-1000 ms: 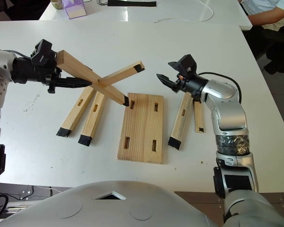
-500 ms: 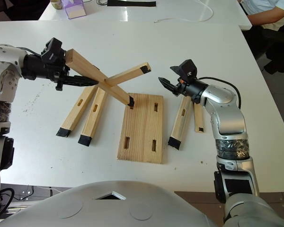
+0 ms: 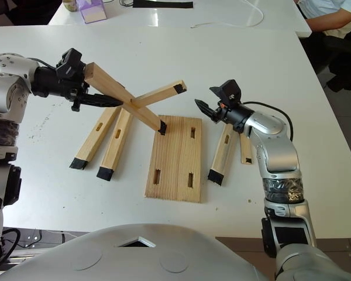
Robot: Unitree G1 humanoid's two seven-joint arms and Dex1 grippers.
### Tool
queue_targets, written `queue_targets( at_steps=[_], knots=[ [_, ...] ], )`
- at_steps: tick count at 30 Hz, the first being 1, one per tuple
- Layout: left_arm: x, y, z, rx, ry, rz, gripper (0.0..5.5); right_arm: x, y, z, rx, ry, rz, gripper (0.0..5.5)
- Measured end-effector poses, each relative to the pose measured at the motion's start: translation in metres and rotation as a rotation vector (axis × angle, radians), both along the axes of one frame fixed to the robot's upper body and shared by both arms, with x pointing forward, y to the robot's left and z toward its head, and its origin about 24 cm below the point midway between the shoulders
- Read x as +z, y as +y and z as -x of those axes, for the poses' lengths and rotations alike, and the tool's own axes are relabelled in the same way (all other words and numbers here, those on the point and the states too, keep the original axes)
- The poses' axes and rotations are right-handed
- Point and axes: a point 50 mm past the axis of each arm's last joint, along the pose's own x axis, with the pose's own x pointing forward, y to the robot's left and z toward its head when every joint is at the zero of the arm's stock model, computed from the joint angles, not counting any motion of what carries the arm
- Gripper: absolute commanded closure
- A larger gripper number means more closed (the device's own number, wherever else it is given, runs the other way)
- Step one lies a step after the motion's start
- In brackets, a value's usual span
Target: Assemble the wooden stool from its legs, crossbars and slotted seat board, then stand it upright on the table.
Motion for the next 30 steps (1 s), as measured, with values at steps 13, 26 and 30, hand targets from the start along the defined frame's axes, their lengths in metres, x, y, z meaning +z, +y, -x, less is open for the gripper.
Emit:
queue_targets(
  at_steps=[13, 26, 30],
  knots=[
    [0.017, -0.033, -0.018, -0.126, -0.044, -0.185, 3.49, -0.009, -0.002, 0.033, -0.146, 0.0, -0.029, 2.36],
    [0.04, -0.086, -0.037, -0.337, -0.122, -0.412, 3.49, -0.027, 0.038, 0.085, -0.441, 0.032, -0.225, 2.36],
    [0.042, -0.093, -0.039, -0.364, -0.129, -0.441, 3.49, -0.032, 0.046, 0.093, -0.497, 0.053, -0.228, 2.36]
  ],
)
